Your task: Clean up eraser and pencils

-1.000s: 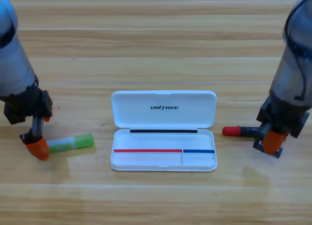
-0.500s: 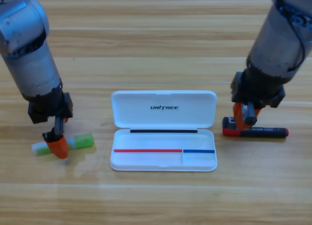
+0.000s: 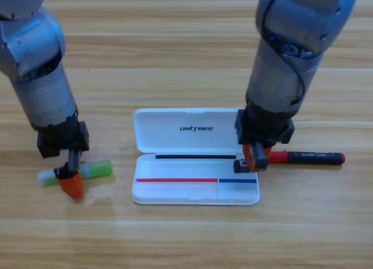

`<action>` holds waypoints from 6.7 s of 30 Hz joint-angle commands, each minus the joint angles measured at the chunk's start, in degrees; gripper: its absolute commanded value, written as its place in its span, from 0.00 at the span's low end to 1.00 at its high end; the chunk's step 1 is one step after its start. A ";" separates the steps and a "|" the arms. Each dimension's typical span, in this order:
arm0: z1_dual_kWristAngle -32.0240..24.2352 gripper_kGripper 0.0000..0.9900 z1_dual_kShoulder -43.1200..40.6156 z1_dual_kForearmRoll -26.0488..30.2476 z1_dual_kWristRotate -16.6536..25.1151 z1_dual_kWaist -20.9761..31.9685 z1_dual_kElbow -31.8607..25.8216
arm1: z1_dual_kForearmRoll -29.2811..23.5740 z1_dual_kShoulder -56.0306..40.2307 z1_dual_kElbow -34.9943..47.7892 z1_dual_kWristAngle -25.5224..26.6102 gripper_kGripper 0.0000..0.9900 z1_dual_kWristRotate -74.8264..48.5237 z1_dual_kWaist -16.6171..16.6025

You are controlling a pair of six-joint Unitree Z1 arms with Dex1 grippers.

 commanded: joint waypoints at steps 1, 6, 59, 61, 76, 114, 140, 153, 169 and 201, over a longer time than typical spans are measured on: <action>0.03 0.93 2.94 -2.29 -0.45 -0.76 2.86 | 0.67 5.97 -1.99 0.63 0.00 0.24 1.93; 0.03 0.90 2.77 -3.08 -0.37 -0.67 3.82 | 0.67 8.17 -3.66 0.46 0.00 0.67 1.93; 0.21 0.00 -1.54 11.86 2.18 1.88 -9.01 | 1.37 5.97 -0.14 1.42 1.00 2.96 1.05; 0.21 0.00 -1.71 12.56 2.27 2.14 -9.54 | 1.37 2.81 0.56 1.60 1.00 2.96 1.05; -1.11 0.00 -3.12 28.03 0.60 -2.69 -29.22 | 2.78 -15.91 13.83 -3.06 1.00 -5.74 -11.08; -4.10 0.00 11.29 25.48 1.22 -19.57 -31.68 | -7.07 9.14 9.44 -3.50 0.35 -13.65 -16.44; -4.54 0.00 20.87 26.54 -0.01 -20.27 -41.88 | -2.76 -10.37 13.57 -1.30 0.00 -11.63 -14.51; -4.01 0.00 20.08 26.71 1.04 -16.93 -40.56 | -0.83 -13.63 14.71 1.95 0.00 -7.59 -9.41; -4.19 0.00 17.71 27.07 0.87 -15.96 -38.36 | -0.83 -12.92 14.27 1.60 0.00 -7.41 -9.06; -4.80 0.00 17.01 27.07 -3.88 -19.83 -38.80 | -0.83 -12.40 13.92 1.07 0.00 -7.32 -9.06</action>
